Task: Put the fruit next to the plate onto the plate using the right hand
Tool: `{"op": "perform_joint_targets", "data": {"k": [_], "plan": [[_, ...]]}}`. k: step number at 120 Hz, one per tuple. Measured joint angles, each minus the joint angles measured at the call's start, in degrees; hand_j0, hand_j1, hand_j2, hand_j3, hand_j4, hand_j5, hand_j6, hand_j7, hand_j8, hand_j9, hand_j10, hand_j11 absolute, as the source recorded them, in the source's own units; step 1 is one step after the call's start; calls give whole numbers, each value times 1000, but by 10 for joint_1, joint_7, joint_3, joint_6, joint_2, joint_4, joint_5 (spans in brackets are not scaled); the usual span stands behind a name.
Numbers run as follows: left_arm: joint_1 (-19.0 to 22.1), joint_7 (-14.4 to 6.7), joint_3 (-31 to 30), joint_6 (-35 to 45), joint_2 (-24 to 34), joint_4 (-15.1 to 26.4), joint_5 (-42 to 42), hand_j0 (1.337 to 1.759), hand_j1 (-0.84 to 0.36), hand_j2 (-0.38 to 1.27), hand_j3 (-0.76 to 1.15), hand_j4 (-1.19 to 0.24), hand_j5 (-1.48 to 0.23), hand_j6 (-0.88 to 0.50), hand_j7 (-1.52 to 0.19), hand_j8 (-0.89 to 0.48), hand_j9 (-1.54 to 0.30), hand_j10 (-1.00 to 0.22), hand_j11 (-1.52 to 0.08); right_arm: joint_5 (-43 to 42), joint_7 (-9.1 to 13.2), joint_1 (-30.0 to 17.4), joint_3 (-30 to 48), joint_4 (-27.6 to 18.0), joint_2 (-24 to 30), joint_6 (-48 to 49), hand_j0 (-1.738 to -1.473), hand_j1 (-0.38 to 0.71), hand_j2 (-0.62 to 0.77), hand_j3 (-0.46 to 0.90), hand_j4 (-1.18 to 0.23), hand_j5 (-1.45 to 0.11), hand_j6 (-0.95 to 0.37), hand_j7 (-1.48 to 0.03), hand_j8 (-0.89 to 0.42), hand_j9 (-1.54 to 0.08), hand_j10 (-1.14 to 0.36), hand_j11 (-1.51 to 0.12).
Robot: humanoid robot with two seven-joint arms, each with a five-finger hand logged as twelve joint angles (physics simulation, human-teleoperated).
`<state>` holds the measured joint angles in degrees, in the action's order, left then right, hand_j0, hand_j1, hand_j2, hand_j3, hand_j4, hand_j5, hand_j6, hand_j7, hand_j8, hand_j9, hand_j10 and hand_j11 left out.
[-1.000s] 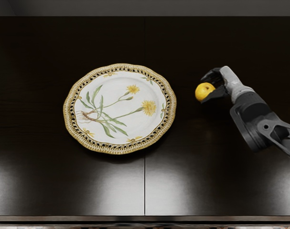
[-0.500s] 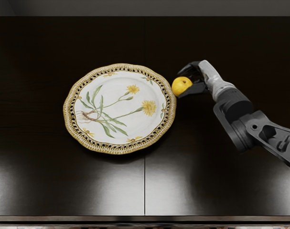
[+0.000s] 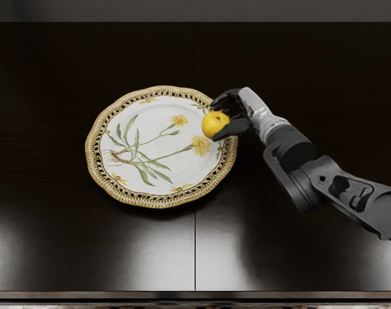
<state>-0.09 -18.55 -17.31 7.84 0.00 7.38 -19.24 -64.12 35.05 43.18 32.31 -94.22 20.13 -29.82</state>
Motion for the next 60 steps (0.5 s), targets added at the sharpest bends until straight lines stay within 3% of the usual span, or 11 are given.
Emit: {"op": "perform_joint_targets", "data": {"k": [36, 42, 60], "plan": [[0, 0, 0, 0, 0, 0, 0, 1658, 339, 2, 0, -9, -11, -9, -11, -9, -11, -9, -11, 0, 0, -2, -6, 2, -35, 13, -1658, 315, 517, 0, -637, -861, -510, -844, -422, -844, -607, -844], [-1, 0, 0, 0, 0, 0, 0, 1658, 339, 2, 0, -9, -11, -9, -11, -9, -11, -8, -11, 0, 0, -1, -8, 3, -40, 14, -1658, 299, 450, 0, -616, -828, -510, -814, -430, -813, -594, -812], [0, 0, 0, 0, 0, 0, 0, 1658, 339, 2, 0, -9, -11, -9, -11, -9, -11, -8, -11, -2, 0, 1, -2, 18, -71, 14, -1658, -1, 212, 0, -327, -438, -276, -431, -238, -431, -316, -430]]}}
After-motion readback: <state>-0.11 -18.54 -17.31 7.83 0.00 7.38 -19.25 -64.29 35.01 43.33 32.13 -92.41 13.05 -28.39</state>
